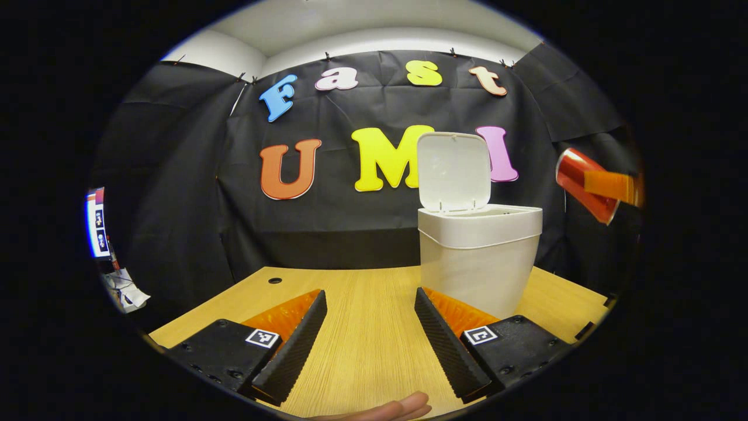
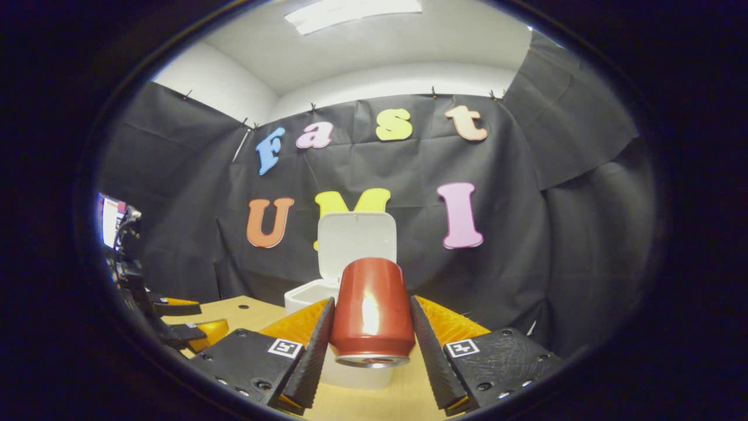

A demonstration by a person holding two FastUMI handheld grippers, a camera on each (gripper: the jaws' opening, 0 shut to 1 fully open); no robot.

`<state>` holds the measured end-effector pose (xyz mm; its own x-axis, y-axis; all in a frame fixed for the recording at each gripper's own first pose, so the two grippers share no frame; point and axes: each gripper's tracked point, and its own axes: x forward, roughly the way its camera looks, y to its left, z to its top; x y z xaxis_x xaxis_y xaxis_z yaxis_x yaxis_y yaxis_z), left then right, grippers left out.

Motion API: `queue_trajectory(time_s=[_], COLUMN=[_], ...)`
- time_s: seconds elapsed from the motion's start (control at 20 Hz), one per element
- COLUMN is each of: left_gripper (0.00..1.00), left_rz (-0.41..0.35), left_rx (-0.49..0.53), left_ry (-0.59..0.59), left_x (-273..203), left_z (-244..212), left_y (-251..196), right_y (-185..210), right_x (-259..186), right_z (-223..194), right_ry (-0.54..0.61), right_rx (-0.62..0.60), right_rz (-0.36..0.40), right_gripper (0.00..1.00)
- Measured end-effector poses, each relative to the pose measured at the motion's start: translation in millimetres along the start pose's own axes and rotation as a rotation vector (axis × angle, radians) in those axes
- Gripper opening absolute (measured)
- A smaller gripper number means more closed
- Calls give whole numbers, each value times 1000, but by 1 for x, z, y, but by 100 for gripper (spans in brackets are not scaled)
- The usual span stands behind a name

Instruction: Press the lid of the desktop garbage bin to open it, pick up the crumpled paper on the desktop and throw it into the bin, then pick up the pop can on the desktop and drop it into the bin, and finally close the garbage bin lid.

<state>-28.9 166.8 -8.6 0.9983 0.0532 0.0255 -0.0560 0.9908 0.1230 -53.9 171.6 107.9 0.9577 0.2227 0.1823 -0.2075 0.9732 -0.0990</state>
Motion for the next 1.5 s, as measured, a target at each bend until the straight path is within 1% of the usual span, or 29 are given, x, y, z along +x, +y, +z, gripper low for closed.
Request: queue_trajectory(time_s=[0.15,0.25,0.4,0.55,0.7,0.85,0.95,1.1,1.35,1.45,1.5], left_gripper=[99,99,99,99,99,99,99,99,99,99,99], left_rz=[4,-4,25,18,9,2,-8,-8,-18,-23,-28], left_rx=[-22,-29,-46,-57,-67,-71,-75,-60,-58,-55,-55], left_ry=[33,69,115,130,117,107,110,118,122,129,133], left_x=[-5,-6,-4,-5,-11,-13,-14,-16,-19,-19,-20], left_z=[-32,-49,-68,-76,-78,-76,-77,-79,-80,-81,-82], left_y=[2,0,8,9,11,12,11,16,16,16,16], right_y=[10,17,24,26,28,32,36,42,53,55,55], right_x=[26,46,79,115,150,176,187,196,200,201,200], right_z=[11,12,17,15,2,-4,-8,-11,-6,1,3], right_ry=[4,16,19,27,64,74,74,82,75,60,52], right_rx=[-57,-51,-40,-4,20,5,-13,-9,-22,-44,-55], right_rz=[16,33,43,16,-15,-37,-45,-47,-46,-49,-53], right_gripper=[74,74,75,74,75,75,75,77,77,79,77])
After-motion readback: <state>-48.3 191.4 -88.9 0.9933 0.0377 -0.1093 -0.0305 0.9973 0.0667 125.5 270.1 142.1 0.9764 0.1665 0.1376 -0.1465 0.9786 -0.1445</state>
